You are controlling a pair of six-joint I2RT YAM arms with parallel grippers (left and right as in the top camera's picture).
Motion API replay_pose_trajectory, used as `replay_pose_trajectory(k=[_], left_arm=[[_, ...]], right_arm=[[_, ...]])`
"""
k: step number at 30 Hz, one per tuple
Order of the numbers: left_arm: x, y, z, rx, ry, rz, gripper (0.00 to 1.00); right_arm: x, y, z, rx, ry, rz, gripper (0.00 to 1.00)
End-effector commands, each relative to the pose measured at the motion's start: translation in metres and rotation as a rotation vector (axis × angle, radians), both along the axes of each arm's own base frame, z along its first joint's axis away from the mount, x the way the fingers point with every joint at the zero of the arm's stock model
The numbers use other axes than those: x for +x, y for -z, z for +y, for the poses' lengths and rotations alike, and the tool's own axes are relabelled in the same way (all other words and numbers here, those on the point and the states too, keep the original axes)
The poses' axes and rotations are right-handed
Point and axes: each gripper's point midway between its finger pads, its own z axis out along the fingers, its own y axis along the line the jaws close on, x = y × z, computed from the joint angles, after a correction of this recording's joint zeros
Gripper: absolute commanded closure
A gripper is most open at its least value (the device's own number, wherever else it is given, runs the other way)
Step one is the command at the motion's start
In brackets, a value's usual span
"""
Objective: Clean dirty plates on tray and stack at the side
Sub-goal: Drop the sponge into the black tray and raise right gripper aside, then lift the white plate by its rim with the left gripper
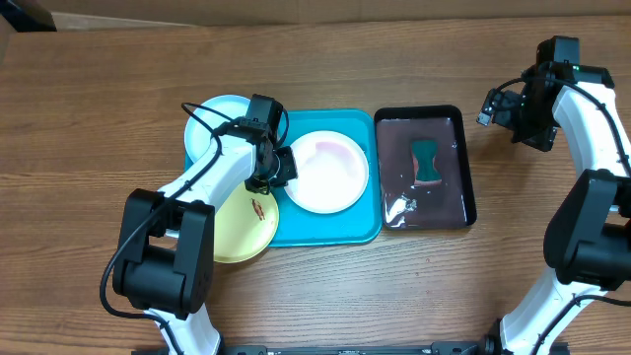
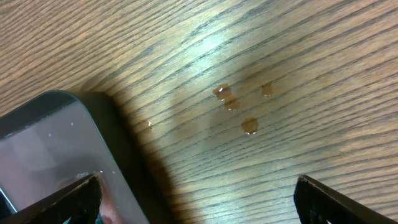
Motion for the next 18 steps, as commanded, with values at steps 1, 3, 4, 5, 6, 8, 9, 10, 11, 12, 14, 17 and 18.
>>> replay_pose_trajectory(k=[1,3,4,5,6,8,9,10,11,12,14,17,18], left_arm=[[0.011,-0.016,-0.012,-0.101,0.055,-0.024,0.96],[0.018,-0.025,-0.012,-0.114,0.053,-0.039,0.96],[0.022,-0.030,-0.011,-0.115,0.050,-0.048,0.96],[0.025,-0.034,-0.012,-0.116,0.052,-0.057,0.96],[0.030,-0.039,-0.012,-0.117,0.056,-0.070,0.96],[0.035,-0.048,-0.013,-0.115,0.062,-0.087,0.96],[0.038,-0.051,-0.013,-0.117,0.062,-0.094,0.96],[0.039,-0.052,-0.014,-0.118,0.062,-0.097,0.96],[0.039,-0.052,-0.015,-0.118,0.064,-0.099,0.96],[0.038,-0.052,-0.016,-0.117,0.067,-0.098,0.96],[0.035,-0.048,-0.016,-0.095,0.072,-0.092,0.96],[0.032,-0.043,-0.014,-0.032,0.081,-0.093,0.96],[0.032,-0.042,-0.013,-0.013,0.082,-0.097,0.96]], right_arm=[[0.005,-0.015,-0.002,-0.005,0.007,-0.043,0.00],[0.005,-0.015,-0.002,-0.005,0.007,-0.043,0.00],[0.005,-0.015,-0.002,-0.005,0.007,-0.043,0.00],[0.005,-0.015,-0.002,-0.005,0.007,-0.043,0.00],[0.005,-0.015,-0.002,-0.005,0.007,-0.043,0.00],[0.005,-0.015,-0.002,-0.005,0.007,-0.043,0.00],[0.005,-0.015,-0.002,-0.005,0.007,-0.043,0.00],[0.005,-0.015,-0.002,-0.005,0.007,-0.043,0.00],[0.005,-0.015,-0.002,-0.005,0.007,-0.043,0.00],[0.005,-0.015,-0.002,-0.005,0.007,-0.043,0.00],[0.005,-0.015,-0.002,-0.005,0.007,-0.043,0.00],[0.005,-0.015,-0.002,-0.005,0.007,-0.043,0.00],[0.005,-0.015,-0.002,-0.005,0.007,-0.043,0.00]])
